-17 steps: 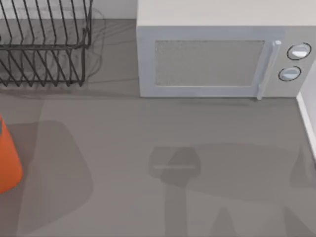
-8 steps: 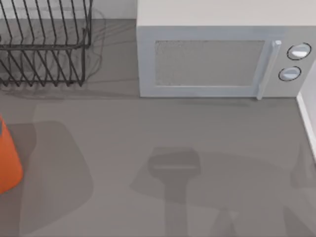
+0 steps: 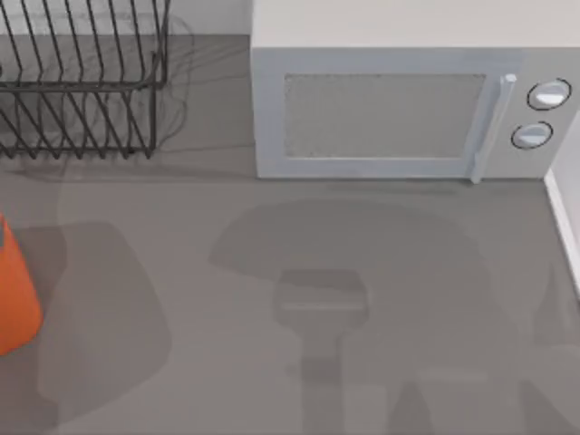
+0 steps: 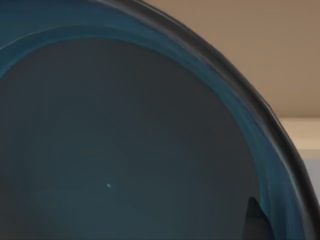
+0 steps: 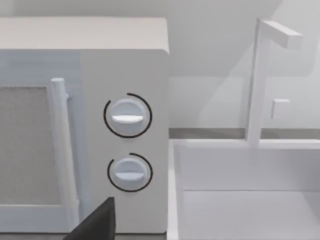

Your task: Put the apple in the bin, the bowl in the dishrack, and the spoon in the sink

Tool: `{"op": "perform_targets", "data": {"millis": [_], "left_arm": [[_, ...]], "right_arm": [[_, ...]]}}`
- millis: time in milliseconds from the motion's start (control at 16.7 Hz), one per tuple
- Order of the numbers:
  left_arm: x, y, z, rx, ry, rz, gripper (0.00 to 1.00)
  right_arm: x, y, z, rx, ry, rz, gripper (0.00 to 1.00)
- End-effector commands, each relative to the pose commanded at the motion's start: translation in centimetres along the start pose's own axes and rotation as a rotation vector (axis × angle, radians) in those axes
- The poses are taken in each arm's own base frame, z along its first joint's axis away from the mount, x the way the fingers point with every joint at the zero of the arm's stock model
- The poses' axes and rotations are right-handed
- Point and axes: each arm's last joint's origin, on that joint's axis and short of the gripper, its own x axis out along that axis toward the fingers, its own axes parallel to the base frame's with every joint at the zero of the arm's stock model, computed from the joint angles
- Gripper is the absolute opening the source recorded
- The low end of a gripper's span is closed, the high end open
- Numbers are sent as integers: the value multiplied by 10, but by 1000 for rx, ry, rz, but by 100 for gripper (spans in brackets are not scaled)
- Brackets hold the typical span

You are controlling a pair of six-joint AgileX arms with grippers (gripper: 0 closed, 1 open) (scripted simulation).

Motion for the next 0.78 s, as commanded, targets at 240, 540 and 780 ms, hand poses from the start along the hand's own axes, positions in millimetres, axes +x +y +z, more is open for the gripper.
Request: {"op": "perform_targets", "data": {"millis": [240,540,780], "left_arm": [[64,4,-44,3,-12,1,0],[119,0,-122,4,-20,3,0],[134,-6,-169,3,-7,2,0]], "right_arm": [[0,0,0,0,0,0,100],[0,0,0,0,0,0,100],[0,0,0,0,0,0,100]]}}
